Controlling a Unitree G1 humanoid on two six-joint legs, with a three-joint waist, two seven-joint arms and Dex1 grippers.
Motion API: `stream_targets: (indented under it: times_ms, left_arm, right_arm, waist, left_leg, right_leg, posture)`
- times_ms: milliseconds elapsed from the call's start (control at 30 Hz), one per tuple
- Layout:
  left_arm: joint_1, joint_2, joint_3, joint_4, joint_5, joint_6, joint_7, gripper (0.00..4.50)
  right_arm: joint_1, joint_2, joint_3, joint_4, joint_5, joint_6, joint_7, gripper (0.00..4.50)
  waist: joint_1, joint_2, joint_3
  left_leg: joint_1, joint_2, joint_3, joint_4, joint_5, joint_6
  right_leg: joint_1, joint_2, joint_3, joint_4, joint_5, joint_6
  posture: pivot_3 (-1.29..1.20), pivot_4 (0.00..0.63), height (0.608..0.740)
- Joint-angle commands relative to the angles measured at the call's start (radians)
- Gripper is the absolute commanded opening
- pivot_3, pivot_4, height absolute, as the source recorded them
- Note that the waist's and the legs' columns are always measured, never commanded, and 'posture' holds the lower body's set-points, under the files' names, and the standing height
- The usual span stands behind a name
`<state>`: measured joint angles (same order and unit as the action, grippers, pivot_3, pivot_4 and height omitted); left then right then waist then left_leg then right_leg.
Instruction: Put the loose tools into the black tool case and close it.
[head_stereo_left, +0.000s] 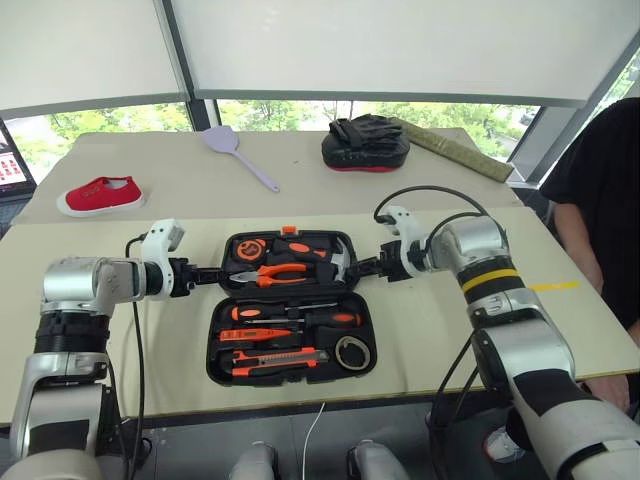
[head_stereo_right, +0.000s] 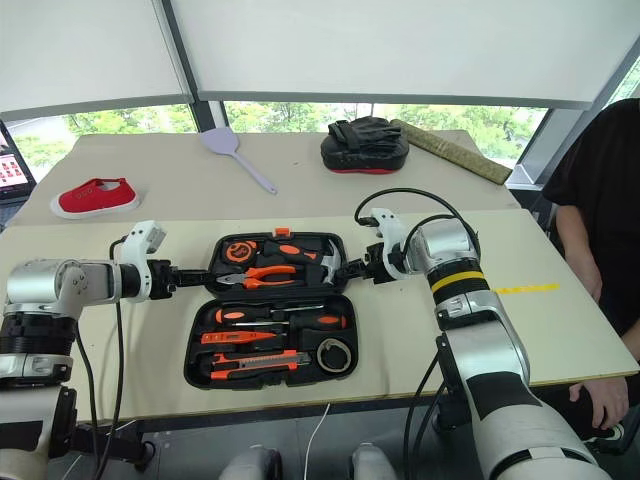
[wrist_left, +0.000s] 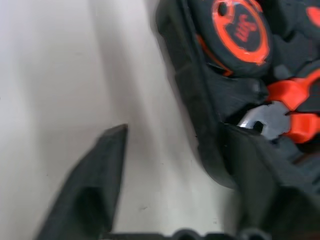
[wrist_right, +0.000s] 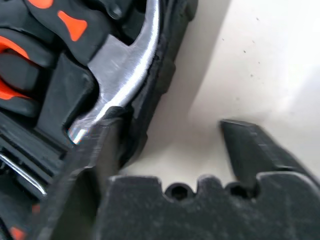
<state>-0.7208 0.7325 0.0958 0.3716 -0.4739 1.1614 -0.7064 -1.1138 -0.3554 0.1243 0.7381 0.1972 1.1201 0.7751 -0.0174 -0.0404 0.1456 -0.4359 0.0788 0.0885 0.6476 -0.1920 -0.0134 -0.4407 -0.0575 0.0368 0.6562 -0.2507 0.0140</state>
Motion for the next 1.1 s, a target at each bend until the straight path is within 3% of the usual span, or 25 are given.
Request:
stream_targets:
  times_ms: [33,167,233,400,500,633,833,967,1000,1067,1100]
  left_arm:
    - [-0.004,-0.018,0.022,0.019,-0.016,0.009,-0.022,1.58]
    - [0.014,-0.038,0.063,0.049,-0.020,-0.051,-0.031,0.11]
    - [0.030,-0.048,0.102,0.049,-0.036,-0.104,-0.044,0.00]
    - [0.111,-0.058,0.190,-0.006,-0.069,-0.276,-0.111,0.00]
    - [0.193,-0.073,0.224,-0.080,-0.067,-0.482,-0.179,0.00]
    - [0.332,-0.116,0.268,-0.198,-0.028,-0.787,-0.199,0.00]
    - [0.548,-0.155,0.275,-0.285,0.061,-1.222,-0.252,0.00]
    - [0.675,-0.155,0.249,-0.245,0.140,-1.466,-0.292,0.00]
    - [0.697,-0.153,0.239,-0.235,0.144,-1.501,-0.310,0.35]
    - [0.731,-0.148,0.227,-0.216,0.152,-1.562,-0.329,0.86]
    - [0.745,-0.143,0.222,-0.211,0.150,-1.575,-0.337,1.34]
  right_arm:
    - [-0.009,0.002,-0.010,0.006,-0.001,0.006,-0.013,1.99]
    - [0.010,0.025,-0.084,-0.013,0.032,-0.054,-0.047,0.66]
    - [0.037,0.030,-0.117,-0.068,0.059,-0.119,-0.031,0.08]
    - [0.158,0.023,-0.157,-0.287,0.105,-0.299,0.018,0.08]
    - [0.273,-0.004,-0.121,-0.468,0.081,-0.488,0.063,0.08]
    - [0.454,-0.044,-0.086,-0.631,-0.018,-0.904,0.075,0.08]
    - [0.648,-0.163,-0.035,-0.579,-0.245,-1.532,-0.008,0.08]
    - [0.686,-0.239,0.003,-0.430,-0.509,-1.929,-0.237,0.08]
    - [0.688,-0.243,0.011,-0.396,-0.538,-1.973,-0.273,0.03]
    - [0.698,-0.259,0.041,-0.325,-0.579,-2.050,-0.310,0.79]
    - [0.702,-0.266,0.050,-0.301,-0.600,-2.086,-0.332,0.92]
  waist:
    - [0.000,0.000,0.000]
    - [0.000,0.000,0.000]
    - [-0.001,0.000,0.000]
    - [-0.003,0.000,0.000]
    - [-0.004,0.000,0.000]
    - [-0.001,0.000,0.001]
    - [0.003,0.000,0.001]
    - [0.001,0.000,0.001]
    - [0.000,-0.001,0.001]
    - [0.000,0.000,0.001]
    - [0.000,0.000,0.001]
  left_leg:
    - [0.001,0.000,0.000,0.000,0.000,0.000]
    - [0.003,0.000,0.000,0.001,0.002,-0.002]
    - [0.006,0.000,0.000,0.001,0.002,-0.002]
    - [0.006,0.000,-0.001,0.001,0.005,-0.002]
    - [0.004,0.000,-0.001,0.000,0.004,-0.003]
    - [-0.001,0.000,-0.001,-0.001,0.004,-0.003]
    - [-0.003,-0.001,0.001,-0.002,0.003,-0.001]
    - [-0.001,0.000,0.001,-0.002,0.003,-0.001]
    - [0.002,0.000,0.002,-0.002,0.003,-0.001]
    - [0.007,0.000,0.003,-0.002,0.003,-0.001]
    - [0.010,0.000,0.004,-0.003,0.003,-0.001]
  right_leg:
    - [0.001,0.000,0.000,0.000,0.000,0.000]
    - [0.003,0.000,0.000,0.002,0.000,0.000]
    - [0.004,0.000,0.001,0.002,0.000,-0.001]
    - [0.003,0.000,0.001,0.006,0.001,-0.001]
    - [0.001,0.000,0.001,0.005,0.001,-0.001]
    - [-0.002,0.000,0.001,0.002,0.001,-0.001]
    - [-0.002,-0.002,0.001,-0.004,0.001,0.000]
    - [0.001,-0.002,0.001,-0.006,0.003,0.001]
    - [0.003,-0.002,0.002,-0.007,0.003,0.001]
    - [0.007,-0.002,0.003,-0.007,0.003,0.001]
    - [0.010,-0.002,0.003,-0.007,0.003,0.001]
  posture:
    - [0.00,0.150,0.740]
    - [0.00,0.150,0.740]
    - [0.00,0.150,0.740]
    - [0.00,0.150,0.740]
    - [0.00,0.150,0.740]
    - [0.00,0.150,0.740]
    - [0.00,0.150,0.740]
    - [0.00,0.150,0.740]
    - [0.00,0.150,0.740]
    - [0.00,0.150,0.740]
    - [0.00,0.150,0.740]
